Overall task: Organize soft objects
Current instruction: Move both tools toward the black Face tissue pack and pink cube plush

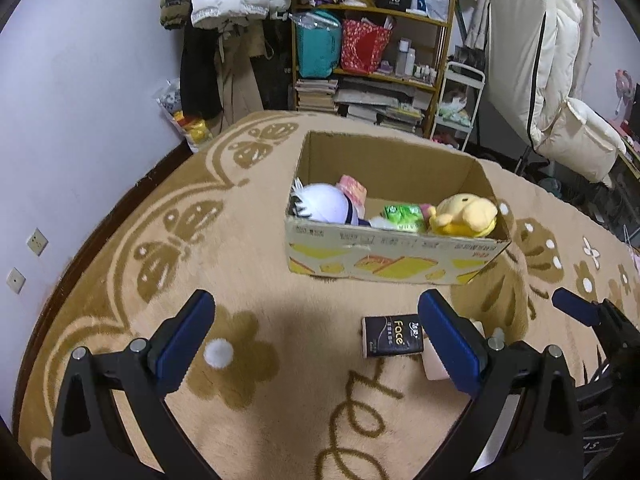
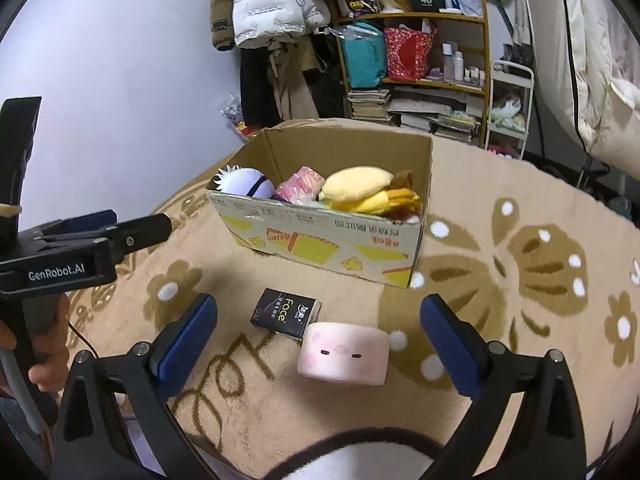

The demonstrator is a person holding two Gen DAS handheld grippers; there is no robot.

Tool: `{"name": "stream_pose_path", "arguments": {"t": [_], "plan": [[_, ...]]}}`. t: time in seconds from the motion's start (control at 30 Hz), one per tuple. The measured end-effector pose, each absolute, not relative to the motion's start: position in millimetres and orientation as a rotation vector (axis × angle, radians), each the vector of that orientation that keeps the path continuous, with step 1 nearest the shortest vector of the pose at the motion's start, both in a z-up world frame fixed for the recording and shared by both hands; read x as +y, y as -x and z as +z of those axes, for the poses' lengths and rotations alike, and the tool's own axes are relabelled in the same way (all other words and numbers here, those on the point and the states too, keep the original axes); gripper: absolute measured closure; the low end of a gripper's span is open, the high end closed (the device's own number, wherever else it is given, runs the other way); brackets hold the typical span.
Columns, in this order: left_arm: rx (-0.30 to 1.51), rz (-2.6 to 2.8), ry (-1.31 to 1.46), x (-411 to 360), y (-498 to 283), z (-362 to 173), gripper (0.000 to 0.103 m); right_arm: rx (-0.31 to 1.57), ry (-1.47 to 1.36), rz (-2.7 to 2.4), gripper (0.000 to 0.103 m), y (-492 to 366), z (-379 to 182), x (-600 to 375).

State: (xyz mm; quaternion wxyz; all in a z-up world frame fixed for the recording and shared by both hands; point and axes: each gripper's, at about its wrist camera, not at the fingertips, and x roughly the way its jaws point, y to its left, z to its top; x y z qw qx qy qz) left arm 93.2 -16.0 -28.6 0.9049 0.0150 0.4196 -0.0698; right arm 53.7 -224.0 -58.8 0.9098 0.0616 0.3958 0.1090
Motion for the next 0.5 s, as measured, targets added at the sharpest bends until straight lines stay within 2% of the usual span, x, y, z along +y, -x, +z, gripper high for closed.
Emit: {"name": "stream_pose_path", "arguments": {"t": [0.5], "plan": [[0.962, -0.168, -0.082, -36, -107, -71, 0.002, 0.907, -0.157, 0.185, 0.000, -69, -107, -238]]}}
